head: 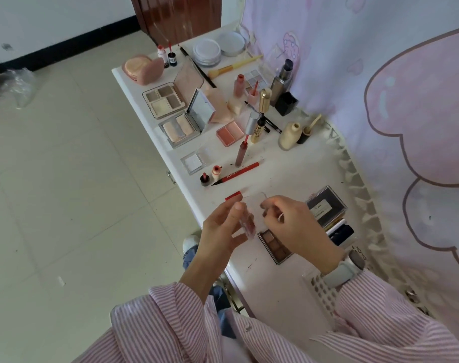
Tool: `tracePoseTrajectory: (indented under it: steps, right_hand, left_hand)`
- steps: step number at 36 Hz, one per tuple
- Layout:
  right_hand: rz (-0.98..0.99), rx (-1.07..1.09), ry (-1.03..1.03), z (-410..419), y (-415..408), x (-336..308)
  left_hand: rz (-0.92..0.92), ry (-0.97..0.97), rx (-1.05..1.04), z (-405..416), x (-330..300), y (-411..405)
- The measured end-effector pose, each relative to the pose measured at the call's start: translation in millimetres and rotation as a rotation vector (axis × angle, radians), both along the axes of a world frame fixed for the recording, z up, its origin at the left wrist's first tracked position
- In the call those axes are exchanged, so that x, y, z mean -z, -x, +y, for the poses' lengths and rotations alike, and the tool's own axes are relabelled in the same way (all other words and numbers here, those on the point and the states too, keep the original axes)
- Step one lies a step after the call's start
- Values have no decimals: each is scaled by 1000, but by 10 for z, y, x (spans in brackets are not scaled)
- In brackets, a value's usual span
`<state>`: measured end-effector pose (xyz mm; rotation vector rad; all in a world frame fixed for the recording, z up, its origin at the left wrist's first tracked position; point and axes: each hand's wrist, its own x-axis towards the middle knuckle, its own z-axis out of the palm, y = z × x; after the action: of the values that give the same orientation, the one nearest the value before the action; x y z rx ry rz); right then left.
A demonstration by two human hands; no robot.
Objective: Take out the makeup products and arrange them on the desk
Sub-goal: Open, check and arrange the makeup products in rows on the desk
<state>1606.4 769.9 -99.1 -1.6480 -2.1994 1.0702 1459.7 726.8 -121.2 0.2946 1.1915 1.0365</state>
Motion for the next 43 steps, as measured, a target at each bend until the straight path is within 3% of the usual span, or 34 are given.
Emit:
tracePoseTrajectory:
  steps: [6, 11, 27, 35, 38, 43]
  right_hand:
    - [62, 233, 38, 311, -281, 57]
    - [53, 325, 53, 584, -480, 145]
    - [59, 418, 33, 1042, -608, 347]
    - [133, 528, 26, 969, -646, 379]
    - [91, 496, 2, 853, -684, 316]
    - [73, 450, -93, 543, -696, 227]
  left_hand:
    - [-50, 117, -68, 220, 31, -150]
    - [10, 71, 33, 354, 8, -322]
    - [328, -15, 358, 675, -26, -640]
    - [380, -9, 416, 639, 84, -611]
    - [489, -53, 415, 565, 93, -582]
    - [860, -213, 381, 325, 71, -424]
